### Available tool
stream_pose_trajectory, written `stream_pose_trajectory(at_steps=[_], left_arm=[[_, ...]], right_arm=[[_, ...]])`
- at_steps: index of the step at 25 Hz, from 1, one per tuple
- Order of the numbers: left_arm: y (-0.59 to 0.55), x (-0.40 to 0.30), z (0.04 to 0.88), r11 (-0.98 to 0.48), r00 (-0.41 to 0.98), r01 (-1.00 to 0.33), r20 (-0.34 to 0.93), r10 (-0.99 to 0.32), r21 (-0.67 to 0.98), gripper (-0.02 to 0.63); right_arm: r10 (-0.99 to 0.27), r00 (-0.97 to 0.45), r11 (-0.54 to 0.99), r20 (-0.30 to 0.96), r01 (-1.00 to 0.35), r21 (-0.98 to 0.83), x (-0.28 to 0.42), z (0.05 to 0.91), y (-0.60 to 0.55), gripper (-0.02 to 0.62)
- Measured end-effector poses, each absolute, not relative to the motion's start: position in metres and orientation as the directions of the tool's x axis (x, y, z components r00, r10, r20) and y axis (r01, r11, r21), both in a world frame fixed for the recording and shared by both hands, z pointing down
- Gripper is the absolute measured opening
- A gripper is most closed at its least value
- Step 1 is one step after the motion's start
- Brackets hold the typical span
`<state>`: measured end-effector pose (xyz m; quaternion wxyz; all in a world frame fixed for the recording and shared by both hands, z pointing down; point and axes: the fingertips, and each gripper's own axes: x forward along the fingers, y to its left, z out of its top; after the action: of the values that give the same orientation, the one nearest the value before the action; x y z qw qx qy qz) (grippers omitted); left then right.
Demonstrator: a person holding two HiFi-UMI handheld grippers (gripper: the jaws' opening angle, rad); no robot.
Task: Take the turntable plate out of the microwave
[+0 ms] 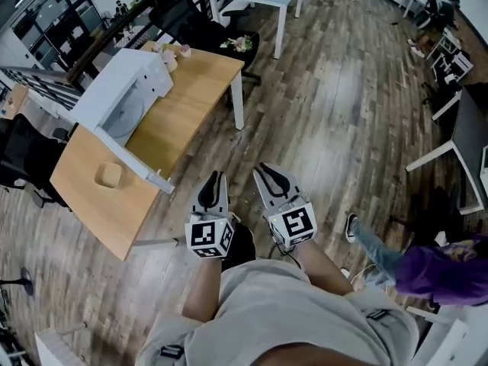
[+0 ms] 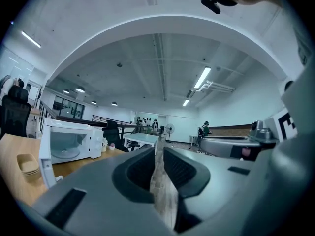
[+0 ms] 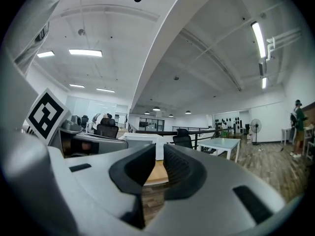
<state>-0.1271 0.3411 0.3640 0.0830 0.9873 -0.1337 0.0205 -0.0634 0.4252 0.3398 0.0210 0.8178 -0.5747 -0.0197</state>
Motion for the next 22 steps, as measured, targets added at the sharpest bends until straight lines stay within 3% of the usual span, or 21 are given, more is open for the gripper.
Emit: stream_pose_trajectory(at_steps=[11, 22], left_arm=[[0.221, -0.026, 0.352, -0.954, 0.969, -0.248, 0.059, -0.241, 0.171, 0.066], [0.119, 0.011, 0.361, -0.928, 0.946, -0.322, 0.1, -0.308, 0.186, 0.064]], right_arm=[[-0.947, 0.322, -0.32, 0.017, -0.945, 0.074, 0.027, 0.331, 0.301, 0.064], [-0.974, 0.221, -0.221, 0.058, -0.975, 0.009, 0.067, 0.346, 0.189, 0.071]])
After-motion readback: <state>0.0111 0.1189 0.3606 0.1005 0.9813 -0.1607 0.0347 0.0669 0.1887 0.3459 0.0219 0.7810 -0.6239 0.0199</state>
